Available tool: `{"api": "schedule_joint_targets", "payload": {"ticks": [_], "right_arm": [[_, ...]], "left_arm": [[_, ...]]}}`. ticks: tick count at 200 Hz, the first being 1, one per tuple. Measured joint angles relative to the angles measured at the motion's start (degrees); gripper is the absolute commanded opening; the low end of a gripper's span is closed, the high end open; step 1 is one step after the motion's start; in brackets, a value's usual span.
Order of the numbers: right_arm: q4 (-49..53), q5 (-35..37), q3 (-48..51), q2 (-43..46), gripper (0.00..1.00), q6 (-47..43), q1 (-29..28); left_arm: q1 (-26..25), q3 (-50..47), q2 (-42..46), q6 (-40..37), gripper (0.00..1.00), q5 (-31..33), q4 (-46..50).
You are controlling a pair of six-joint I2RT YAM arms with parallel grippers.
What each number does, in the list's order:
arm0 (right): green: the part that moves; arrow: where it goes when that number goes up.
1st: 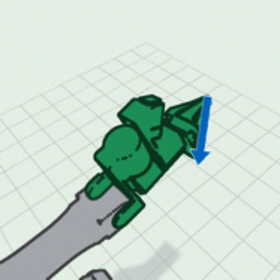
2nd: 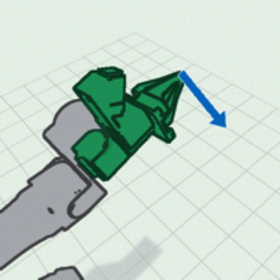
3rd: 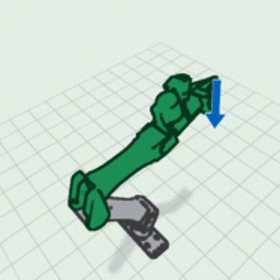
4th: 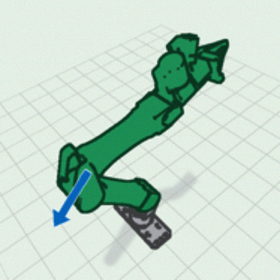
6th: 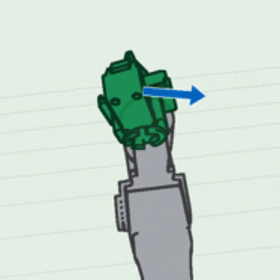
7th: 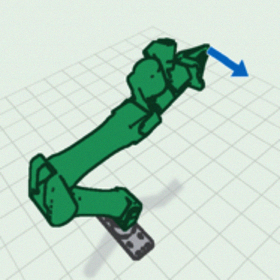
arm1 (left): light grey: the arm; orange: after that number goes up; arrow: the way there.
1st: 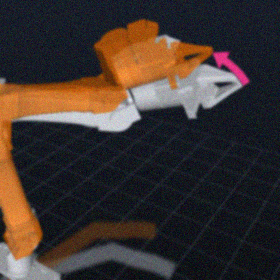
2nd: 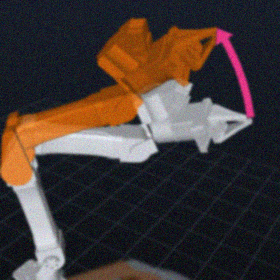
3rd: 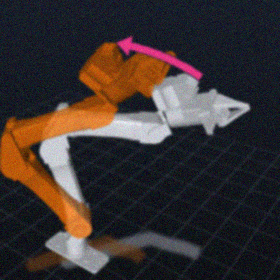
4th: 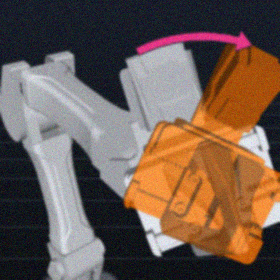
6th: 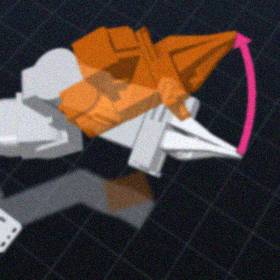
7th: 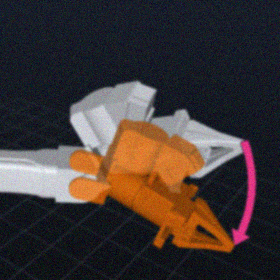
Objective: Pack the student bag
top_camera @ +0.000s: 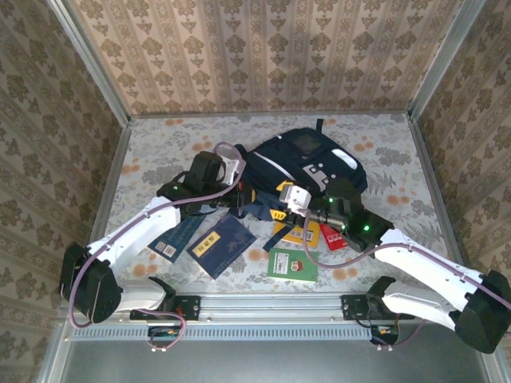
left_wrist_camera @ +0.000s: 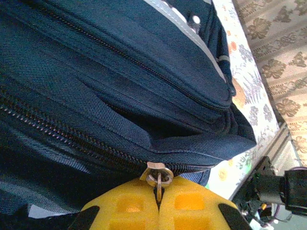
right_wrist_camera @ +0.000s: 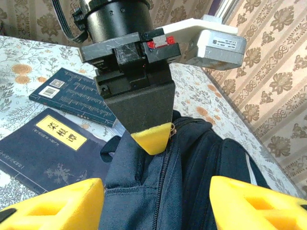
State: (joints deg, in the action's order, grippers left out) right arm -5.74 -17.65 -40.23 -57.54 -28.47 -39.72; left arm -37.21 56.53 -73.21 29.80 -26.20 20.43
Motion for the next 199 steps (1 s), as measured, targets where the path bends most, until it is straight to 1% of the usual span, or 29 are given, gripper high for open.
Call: {"api": "schedule_joint_targets", "payload": {"ticks": [22,58,77,127,145,162,182,190,199], "right_arm": [[5.22,0.35,-1.36,0.52,0.63,0.48,-0.04],[11.63,0.63,-2.1,0.98,0.7,-1.18,-1.44],[12.22,1.4,-2.29,-0.07,0.71,-1.79,-1.6],[11.37,4.44,-5.7,-8.7,0.71,-2.6,-1.6],[10.36,5.22,-5.73,-10.38,0.66,-2.89,-1.6],[9.77,5.46,-5.86,-12.15,0.56,-3.1,-1.7],[9.81,5.51,-5.88,-13.09,0.48,-3.34,-1.97],[9.79,5.53,-5.88,-13.07,0.42,-3.45,-2.03],[9.7,5.51,-5.88,-13.0,0.32,-4.04,-2.1]], "left_arm": [[-1.31,0.0,0.81,0.0,0.0,-0.04,0.37],[-2.45,0.0,0.98,-0.76,0.0,-0.46,0.61],[-3.52,0.0,0.98,-1.73,0.0,-0.74,0.66],[-7.41,-0.59,1.31,-3.58,0.0,-0.81,0.66],[-8.13,-0.92,1.44,-3.74,0.0,-0.15,0.57],[-8.55,-1.46,1.73,-3.89,0.0,0.92,0.72],[-9.09,-1.95,2.01,-4.0,0.0,2.23,0.94],[-9.22,-2.16,2.34,-4.11,0.0,2.73,0.94],[-9.31,-2.27,2.78,-4.15,0.0,3.32,0.96]]}}
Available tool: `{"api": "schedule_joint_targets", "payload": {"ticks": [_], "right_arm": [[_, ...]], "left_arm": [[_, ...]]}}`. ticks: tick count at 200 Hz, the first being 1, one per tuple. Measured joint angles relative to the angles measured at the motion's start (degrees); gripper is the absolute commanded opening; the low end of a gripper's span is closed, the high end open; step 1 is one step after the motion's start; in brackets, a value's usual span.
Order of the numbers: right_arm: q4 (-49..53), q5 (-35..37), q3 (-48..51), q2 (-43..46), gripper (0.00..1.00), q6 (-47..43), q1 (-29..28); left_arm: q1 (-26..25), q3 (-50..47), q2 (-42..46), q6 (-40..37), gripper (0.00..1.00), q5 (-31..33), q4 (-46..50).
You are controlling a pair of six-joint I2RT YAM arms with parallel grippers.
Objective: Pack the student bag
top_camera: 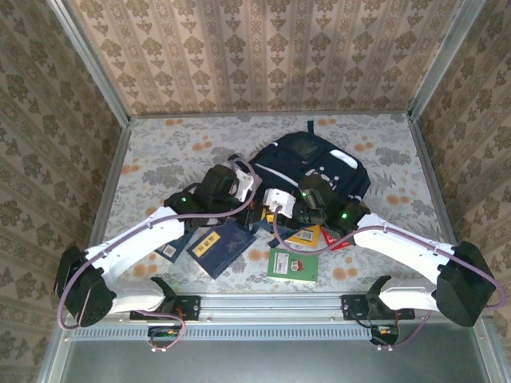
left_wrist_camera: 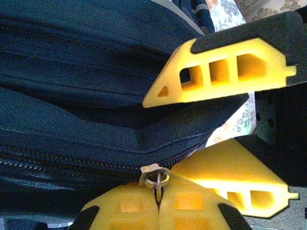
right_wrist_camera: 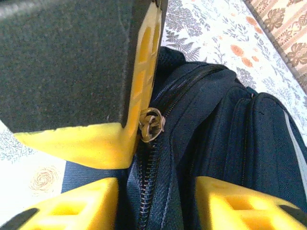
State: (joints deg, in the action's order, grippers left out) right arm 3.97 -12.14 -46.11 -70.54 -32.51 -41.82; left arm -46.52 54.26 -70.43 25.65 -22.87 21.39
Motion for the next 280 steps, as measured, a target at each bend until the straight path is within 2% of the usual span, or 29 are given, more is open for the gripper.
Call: {"api": "schedule_joint_targets", "payload": {"ticks": [28,107,209,273,277,280], "right_arm": [[-0.09,0.15,0.0,0.31,0.0,-1.4,-0.22],[0.31,1.22,0.02,0.42,0.0,-3.5,-0.87],[0.59,1.97,0.55,3.1,0.0,-6.25,-1.66],[-0.72,4.46,2.05,4.39,0.0,-10.54,-1.95],[-0.87,4.59,2.27,4.39,0.08,-10.75,-1.95],[-0.94,4.7,2.4,4.39,0.19,-10.86,-1.95]], "left_arm": [[-0.11,-0.02,0.55,-0.24,0.0,1.11,0.0],[0.26,0.09,0.81,-1.92,0.0,3.85,2.27],[10.58,1.18,1.81,-3.04,0.0,-3.17,6.95],[15.26,3.93,-1.33,-3.43,0.0,-6.91,9.44],[15.47,3.93,-1.75,-3.43,0.0,-7.37,9.4],[15.56,3.93,-1.99,-3.43,0.0,-7.58,9.42]]}}
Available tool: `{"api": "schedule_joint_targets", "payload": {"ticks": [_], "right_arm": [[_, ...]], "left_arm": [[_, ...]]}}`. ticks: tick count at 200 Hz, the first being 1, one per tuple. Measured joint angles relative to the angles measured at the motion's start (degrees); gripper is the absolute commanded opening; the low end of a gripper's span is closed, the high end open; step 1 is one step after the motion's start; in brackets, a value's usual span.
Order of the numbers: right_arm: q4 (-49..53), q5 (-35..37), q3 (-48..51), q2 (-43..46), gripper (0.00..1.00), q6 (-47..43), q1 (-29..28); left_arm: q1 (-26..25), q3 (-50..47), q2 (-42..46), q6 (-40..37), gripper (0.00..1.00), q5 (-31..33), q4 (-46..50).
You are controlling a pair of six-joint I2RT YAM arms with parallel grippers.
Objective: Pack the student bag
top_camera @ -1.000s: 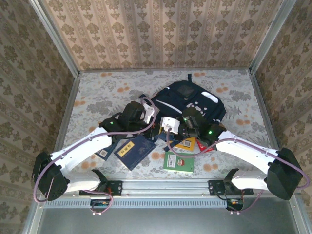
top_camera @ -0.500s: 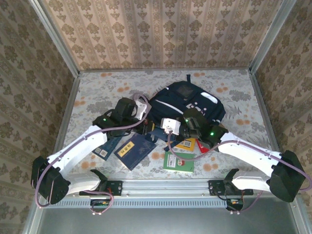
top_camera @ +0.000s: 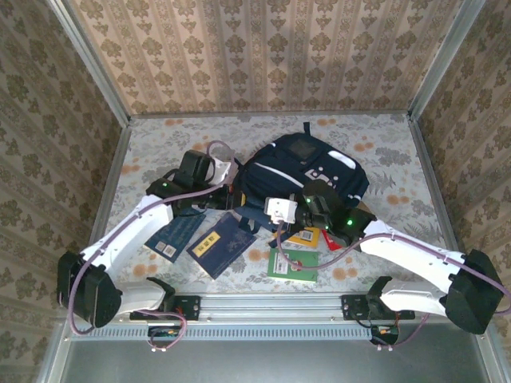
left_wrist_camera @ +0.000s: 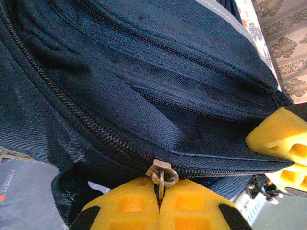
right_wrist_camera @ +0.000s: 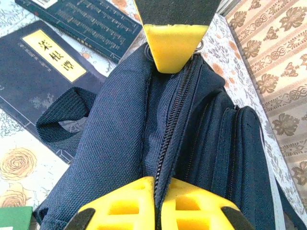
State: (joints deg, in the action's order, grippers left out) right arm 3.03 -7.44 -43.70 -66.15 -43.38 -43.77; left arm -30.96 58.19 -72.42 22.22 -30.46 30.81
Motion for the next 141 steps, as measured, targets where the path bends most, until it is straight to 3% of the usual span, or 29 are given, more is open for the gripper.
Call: {"api": "schedule_joint_targets", "payload": {"ticks": [6,10,25,56,75,82,95,119,141], "right_arm": [[0.0,0.11,0.22,0.0,0.43,-0.11,0.0],[0.02,0.2,0.35,0.02,0.53,-0.2,0.0],[0.26,0.09,1.25,1.09,0.63,0.28,0.15],[0.33,-3.85,2.1,6.91,0.66,5.11,0.44],[-2.08,-5.88,2.32,11.91,0.6,12.5,0.42],[-3.3,-5.75,2.34,13.33,0.64,15.91,0.42],[-4.09,-2.84,1.95,15.47,0.66,24.26,0.42],[3.23,3.06,-3.85,14.78,0.39,38.16,1.53],[11.37,10.27,-9.31,12.37,0.45,48.59,2.12]], "left_arm": [[0.11,0.0,-0.59,0.07,0.0,-0.55,-0.26],[0.15,0.0,-0.87,0.15,0.0,-0.59,-0.55],[0.81,0.0,-1.97,1.03,0.0,0.37,-1.57],[-0.61,0.09,-2.8,2.27,0.0,2.08,-4.2],[-3.48,0.7,-3.04,2.86,0.0,2.14,-5.14],[-4.63,1.09,-3.37,3.1,0.0,2.12,-5.49],[-6.54,1.73,-4.2,3.21,0.0,2.12,-6.21],[-9.25,2.47,-5.9,3.3,0.0,2.16,-7.21],[-11.04,3.26,-7.52,3.28,0.0,2.14,-7.23]]}}
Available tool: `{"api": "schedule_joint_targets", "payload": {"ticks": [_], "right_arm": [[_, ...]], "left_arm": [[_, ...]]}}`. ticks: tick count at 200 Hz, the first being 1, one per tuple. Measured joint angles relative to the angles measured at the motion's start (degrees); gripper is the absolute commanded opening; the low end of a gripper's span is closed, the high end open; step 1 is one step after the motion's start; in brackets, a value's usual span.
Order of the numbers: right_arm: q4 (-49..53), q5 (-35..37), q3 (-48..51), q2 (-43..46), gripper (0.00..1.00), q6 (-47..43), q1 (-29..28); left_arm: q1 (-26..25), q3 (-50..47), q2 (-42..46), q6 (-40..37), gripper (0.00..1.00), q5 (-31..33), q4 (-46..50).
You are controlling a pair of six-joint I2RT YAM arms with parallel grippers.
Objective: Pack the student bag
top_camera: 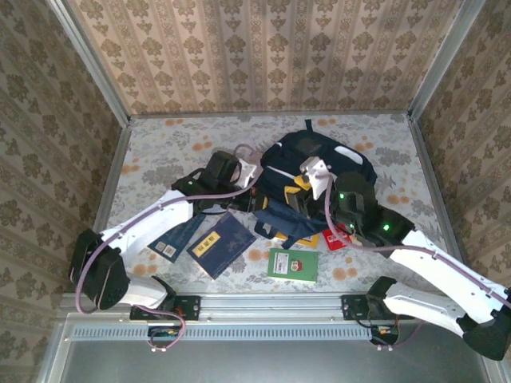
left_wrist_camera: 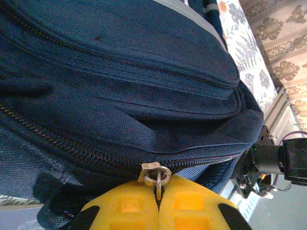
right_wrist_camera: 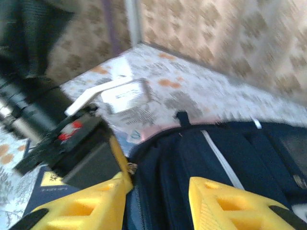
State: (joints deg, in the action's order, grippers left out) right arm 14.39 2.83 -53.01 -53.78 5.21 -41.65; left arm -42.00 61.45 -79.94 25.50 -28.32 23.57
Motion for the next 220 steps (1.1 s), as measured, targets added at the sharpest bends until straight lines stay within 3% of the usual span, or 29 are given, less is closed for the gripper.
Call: {"api": "schedule_joint_targets", "payload": {"ticks": [22,48,79,112,125,153,190,220], "right_arm": [[10.91,5.75,-3.72,-1.66,0.51,10.71,2.84],[20.92,7.34,-4.87,-2.93,0.52,24.24,13.38],[29.97,7.34,-1.57,-3.98,0.41,40.74,24.09],[33.07,3.76,2.99,-9.77,0.28,53.11,26.14],[32.11,2.29,6.51,-9.79,0.23,56.46,26.21],[27.26,-0.44,11.93,-9.7,0.28,61.57,27.87],[3.74,-8.31,21.59,-14.1,0.32,65.77,32.26],[-6.32,-10.19,18.03,-22.6,0.33,65.53,34.32]], "left_arm": [[-0.87,0.66,-1.03,-0.02,0.0,0.04,0.04],[-1.07,1.03,-1.09,-0.04,0.0,0.07,0.07],[-1.07,1.33,-1.09,-0.13,0.0,0.48,0.35],[-1.07,1.31,-1.09,-0.22,0.0,0.7,0.42],[-1.07,1.31,-1.09,-0.22,0.0,0.72,0.42],[-1.07,1.27,-0.79,-0.24,0.0,1.05,0.37],[-1.2,0.81,-0.68,-0.22,0.0,1.57,-0.28],[-1.84,0.68,-0.85,-0.2,0.0,2.01,-0.72]]}}
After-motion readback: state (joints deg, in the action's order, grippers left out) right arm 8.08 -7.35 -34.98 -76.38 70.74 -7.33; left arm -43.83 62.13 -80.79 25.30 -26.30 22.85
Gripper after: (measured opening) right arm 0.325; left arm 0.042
